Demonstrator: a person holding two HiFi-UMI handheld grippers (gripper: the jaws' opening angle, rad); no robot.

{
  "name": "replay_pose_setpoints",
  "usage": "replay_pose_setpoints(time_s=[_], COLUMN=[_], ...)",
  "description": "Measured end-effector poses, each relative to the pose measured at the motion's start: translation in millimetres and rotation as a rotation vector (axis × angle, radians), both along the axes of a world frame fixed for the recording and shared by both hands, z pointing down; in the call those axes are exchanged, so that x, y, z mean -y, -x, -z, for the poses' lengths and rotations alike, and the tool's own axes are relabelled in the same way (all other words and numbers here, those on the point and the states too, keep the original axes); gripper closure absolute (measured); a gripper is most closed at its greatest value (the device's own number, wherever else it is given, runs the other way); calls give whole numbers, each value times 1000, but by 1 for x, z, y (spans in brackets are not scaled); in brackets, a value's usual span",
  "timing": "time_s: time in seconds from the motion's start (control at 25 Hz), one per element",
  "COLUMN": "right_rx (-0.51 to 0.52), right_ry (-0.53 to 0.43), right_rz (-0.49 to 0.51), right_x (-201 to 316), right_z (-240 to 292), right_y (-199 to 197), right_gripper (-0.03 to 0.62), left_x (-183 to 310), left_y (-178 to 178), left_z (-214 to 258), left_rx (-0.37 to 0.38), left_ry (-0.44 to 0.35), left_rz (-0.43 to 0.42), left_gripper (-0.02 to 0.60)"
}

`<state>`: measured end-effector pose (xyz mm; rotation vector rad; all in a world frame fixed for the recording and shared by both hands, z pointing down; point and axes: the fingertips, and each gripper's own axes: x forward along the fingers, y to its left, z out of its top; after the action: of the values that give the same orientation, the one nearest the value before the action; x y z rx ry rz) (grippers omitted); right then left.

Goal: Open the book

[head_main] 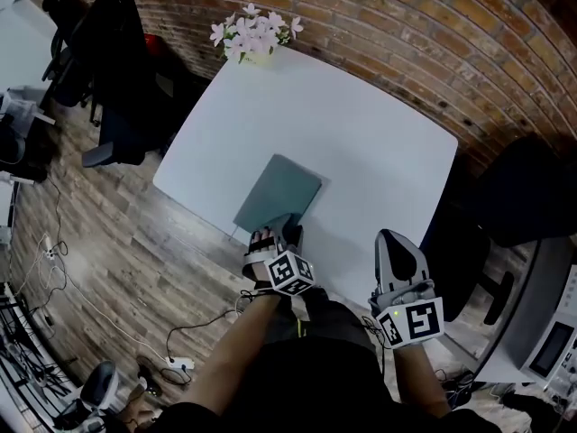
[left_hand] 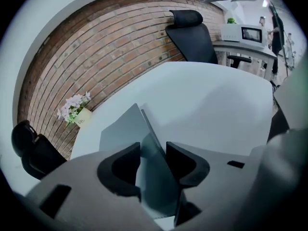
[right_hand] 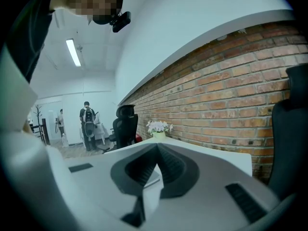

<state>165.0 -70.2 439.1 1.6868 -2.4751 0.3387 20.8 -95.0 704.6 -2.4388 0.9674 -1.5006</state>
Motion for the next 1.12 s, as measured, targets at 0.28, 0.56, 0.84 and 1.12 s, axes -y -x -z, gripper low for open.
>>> replay_pose_setpoints(time_s=[0.28, 0.56, 0.84, 1.12], right_rx=[16, 26, 31, 33], right_ry=[-17, -16, -17, -12], right_rz=[5, 6, 22, 23], right_x=[-1, -1, 1, 0], right_z=[5, 3, 2, 1], right_y=[-7, -14, -10, -9], right_gripper=[583, 583, 583, 583], left_x=[0, 3, 12, 24], left_y=[9, 31, 53, 63], left_z=[4, 12, 10, 39], left_rx=[-11, 93, 141, 35], left_ry=[15, -63, -70, -113], left_rz=[45, 28, 36, 79], left_gripper=[462, 496, 504, 540])
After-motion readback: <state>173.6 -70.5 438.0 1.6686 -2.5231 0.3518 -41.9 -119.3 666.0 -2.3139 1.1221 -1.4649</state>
